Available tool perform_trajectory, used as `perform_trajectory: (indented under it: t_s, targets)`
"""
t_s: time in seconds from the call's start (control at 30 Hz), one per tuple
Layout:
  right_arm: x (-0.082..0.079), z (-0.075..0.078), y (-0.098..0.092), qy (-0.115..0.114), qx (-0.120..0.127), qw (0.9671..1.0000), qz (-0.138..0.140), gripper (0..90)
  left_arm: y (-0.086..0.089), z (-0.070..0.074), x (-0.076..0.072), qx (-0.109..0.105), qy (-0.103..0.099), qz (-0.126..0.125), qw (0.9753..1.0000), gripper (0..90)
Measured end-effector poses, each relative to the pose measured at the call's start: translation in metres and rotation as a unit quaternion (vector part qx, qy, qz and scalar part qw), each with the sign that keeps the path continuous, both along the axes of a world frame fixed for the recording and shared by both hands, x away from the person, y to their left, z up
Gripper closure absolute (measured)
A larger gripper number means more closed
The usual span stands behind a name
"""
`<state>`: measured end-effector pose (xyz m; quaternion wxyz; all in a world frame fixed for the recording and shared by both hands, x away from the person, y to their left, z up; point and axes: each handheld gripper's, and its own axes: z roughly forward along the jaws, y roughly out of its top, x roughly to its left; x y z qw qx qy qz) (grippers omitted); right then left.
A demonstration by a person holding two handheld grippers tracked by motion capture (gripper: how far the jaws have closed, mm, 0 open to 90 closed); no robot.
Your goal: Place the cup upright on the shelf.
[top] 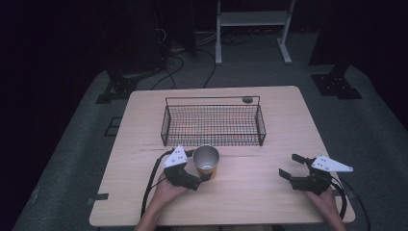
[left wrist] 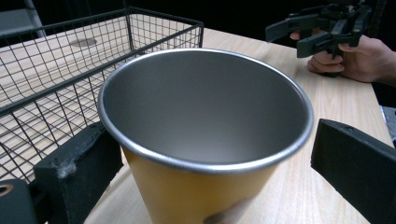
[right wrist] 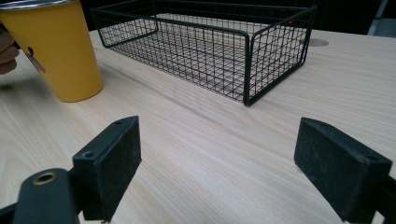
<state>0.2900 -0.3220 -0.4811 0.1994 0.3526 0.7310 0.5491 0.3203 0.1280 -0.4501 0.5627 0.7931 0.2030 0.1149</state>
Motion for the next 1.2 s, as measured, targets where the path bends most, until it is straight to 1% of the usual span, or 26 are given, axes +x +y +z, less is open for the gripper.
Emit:
perform_trajectory:
  t_s: [0.1, 0.17, 0.37, 0.63, 0.7, 0.73, 0.8, 0.83, 0.93, 1.0, 1.2]
  targets:
    - [0.0, 0.0, 0.0, 0.0, -0.001, 1.0, 0.0, 13.8, -0.002, 0.0, 0.002, 0.0, 0.0, 0.003, 1.0, 1.0]
    - [0.0, 0.0, 0.0, 0.0, 0.0, 1.0, 0.0, 13.8, -0.004, -0.001, 0.004, 0.003, 0.0, 0.003, 1.0, 1.0]
    - [0.0, 0.0, 0.0, 0.0, 0.0, 1.0, 0.0, 13.8, -0.012, -0.002, 0.009, 0.004, 0.004, 0.0, 1.0, 1.0]
    - [0.0, 0.0, 0.0, -0.001, 0.0, 1.0, 0.001, 13.8, -0.017, -0.003, 0.013, 0.005, 0.006, -0.005, 1.0, 1.1]
    - [0.0, 0.0, 0.0, -0.001, 0.0, 1.0, 0.001, 13.8, -0.017, -0.003, 0.013, 0.004, 0.007, -0.007, 0.9999, 2.0]
    - [0.0, 0.0, 0.0, 0.0, 0.0, 1.0, 0.001, 13.8, -0.018, -0.003, 0.013, 0.002, 0.006, -0.007, 1.0, 4.4]
    - [0.0, 0.0, 0.0, -0.001, 0.0, 1.0, 0.001, 13.8, -0.017, -0.003, 0.014, -0.001, 0.007, -0.009, 0.9999, 5.8]
    - [0.0, 0.0, 0.0, -0.001, 0.0, 1.0, 0.001, 13.8, -0.017, -0.003, 0.014, -0.001, 0.003, -0.014, 0.9999, 9.9]
    - [0.0, 0.0, 0.0, -0.001, 0.0, 1.0, 0.001, 13.8, -0.018, -0.002, 0.013, 0.003, -0.001, -0.012, 0.9999, 11.0]
    - [0.0, 0.0, 0.0, -0.001, 0.0, 1.0, 0.001, 13.8, -0.018, -0.002, 0.013, 0.001, 0.0, -0.012, 0.9999, 11.6]
    - [0.0, 0.0, 0.0, 0.0, 0.0, 1.0, 0.001, 13.8, -0.015, 0.0, 0.014, -0.018, 0.003, -0.013, 0.9997, 12.0]
